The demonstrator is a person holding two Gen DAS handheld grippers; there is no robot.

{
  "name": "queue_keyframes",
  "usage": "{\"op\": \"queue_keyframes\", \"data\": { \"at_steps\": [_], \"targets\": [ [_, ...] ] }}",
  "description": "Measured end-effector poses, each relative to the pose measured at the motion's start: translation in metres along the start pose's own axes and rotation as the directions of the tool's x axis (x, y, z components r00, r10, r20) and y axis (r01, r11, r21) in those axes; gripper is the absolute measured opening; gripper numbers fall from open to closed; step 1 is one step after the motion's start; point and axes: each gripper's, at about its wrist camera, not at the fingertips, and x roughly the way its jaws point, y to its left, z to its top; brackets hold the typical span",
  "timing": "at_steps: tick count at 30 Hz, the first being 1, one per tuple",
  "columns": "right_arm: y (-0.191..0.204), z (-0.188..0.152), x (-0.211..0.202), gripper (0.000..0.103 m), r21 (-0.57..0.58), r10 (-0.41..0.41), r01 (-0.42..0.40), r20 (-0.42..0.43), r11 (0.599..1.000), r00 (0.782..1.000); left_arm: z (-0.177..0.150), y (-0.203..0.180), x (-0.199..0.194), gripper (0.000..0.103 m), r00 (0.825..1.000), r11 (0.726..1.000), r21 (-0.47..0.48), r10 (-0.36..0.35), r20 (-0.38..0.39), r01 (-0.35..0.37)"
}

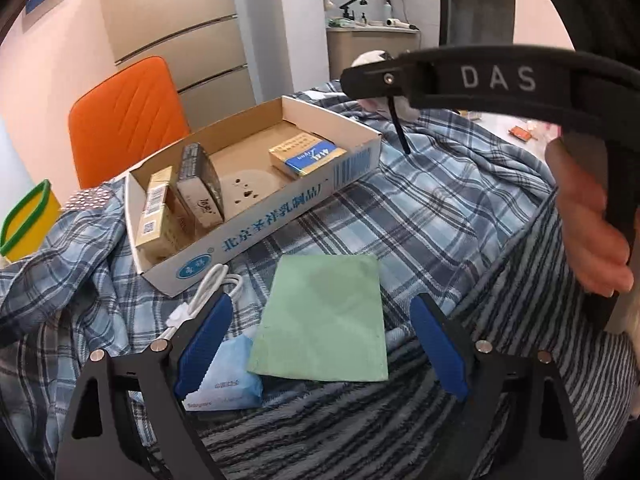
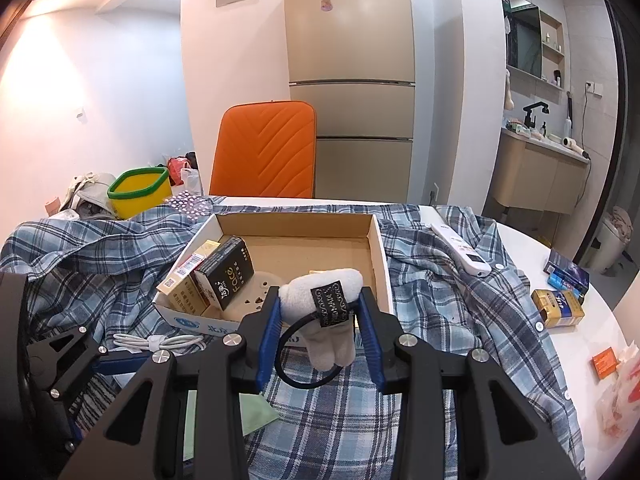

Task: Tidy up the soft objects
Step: 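Grasp the green paper card with the left gripper while the right gripper holds the plush, then lift the green card and plush and carry them over the box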

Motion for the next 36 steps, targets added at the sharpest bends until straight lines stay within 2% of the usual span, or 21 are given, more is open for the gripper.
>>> {"op": "queue_keyframes", "data": {
  "at_steps": [5, 8, 9, 10, 11, 17, 21, 24, 27, 30, 32, 34, 36],
  "targets": [
    [0.0, 0.0, 0.0, 0.039, 0.0, 0.012, -0.012, -0.006, 1.0, 1.0, -0.001, 0.008, 0.013, 0.09, 0.997, 0.999, -0.04, -0.039, -0.06, 0.037],
    [0.003, -0.001, -0.001, 0.039, -0.016, 0.028, -0.029, -0.008, 0.999, 1.0, -0.001, 0.011, 0.015, 0.089, 0.996, 0.997, -0.064, -0.056, -0.07, 0.052],
    [0.004, -0.001, -0.002, 0.039, -0.021, 0.033, -0.033, -0.006, 0.999, 0.999, -0.002, 0.012, 0.016, 0.085, 0.996, 0.996, -0.07, -0.056, -0.076, 0.05],
    [0.005, -0.001, -0.003, 0.039, -0.024, 0.035, -0.035, -0.003, 0.999, 0.999, -0.002, 0.013, 0.017, 0.076, 0.995, 0.996, -0.076, -0.056, -0.085, 0.049],
    [0.006, -0.001, -0.005, 0.039, -0.029, 0.039, -0.039, 0.002, 0.999, 0.999, -0.002, 0.014, 0.019, 0.071, 0.994, 0.996, -0.082, -0.05, -0.1, 0.042],
    [0.004, 0.0, -0.008, 0.039, -0.022, 0.041, -0.041, 0.01, 0.999, 0.999, -0.003, 0.006, 0.02, 0.07, 0.993, 0.998, -0.049, -0.05, -0.103, 0.045],
    [-0.002, 0.002, -0.009, 0.039, 0.0, 0.039, -0.039, 0.014, 0.999, 0.999, -0.003, 0.009, 0.011, 0.069, 0.997, 0.998, -0.055, -0.023, -0.068, 0.019],
    [-0.006, 0.003, -0.01, 0.039, 0.02, 0.035, -0.036, 0.019, 0.999, 0.999, -0.002, 0.015, -0.005, 0.069, 1.0, 0.996, -0.085, -0.003, 0.005, 0.004],
    [-0.011, 0.004, -0.011, 0.039, 0.043, 0.029, -0.03, 0.026, 0.999, 0.999, -0.001, 0.023, -0.02, 0.069, 0.995, 0.991, -0.128, 0.04, 0.091, -0.029],
    [-0.014, 0.005, -0.015, 0.039, 0.064, 0.03, -0.033, 0.05, 0.997, 0.998, 0.0, 0.029, -0.037, 0.069, 0.974, 0.982, -0.169, 0.116, 0.197, -0.083],
    [-0.016, 0.006, -0.021, 0.039, 0.075, 0.038, -0.044, 0.084, 0.996, 0.996, -0.001, 0.029, -0.052, 0.069, 0.937, 0.976, -0.183, 0.171, 0.306, -0.118],
    [-0.017, 0.006, -0.026, 0.039, 0.082, 0.043, -0.052, 0.116, 0.995, 0.992, -0.004, 0.025, -0.071, 0.069, 0.88, 0.967, -0.196, 0.232, 0.413, -0.163],
    [-0.017, 0.006, -0.03, 0.039, 0.085, 0.052, -0.065, 0.14, 0.994, 0.989, -0.007, 0.024, -0.081, 0.069, 0.839, 0.959, -0.215, 0.266, 0.475, -0.183]
  ]
}}
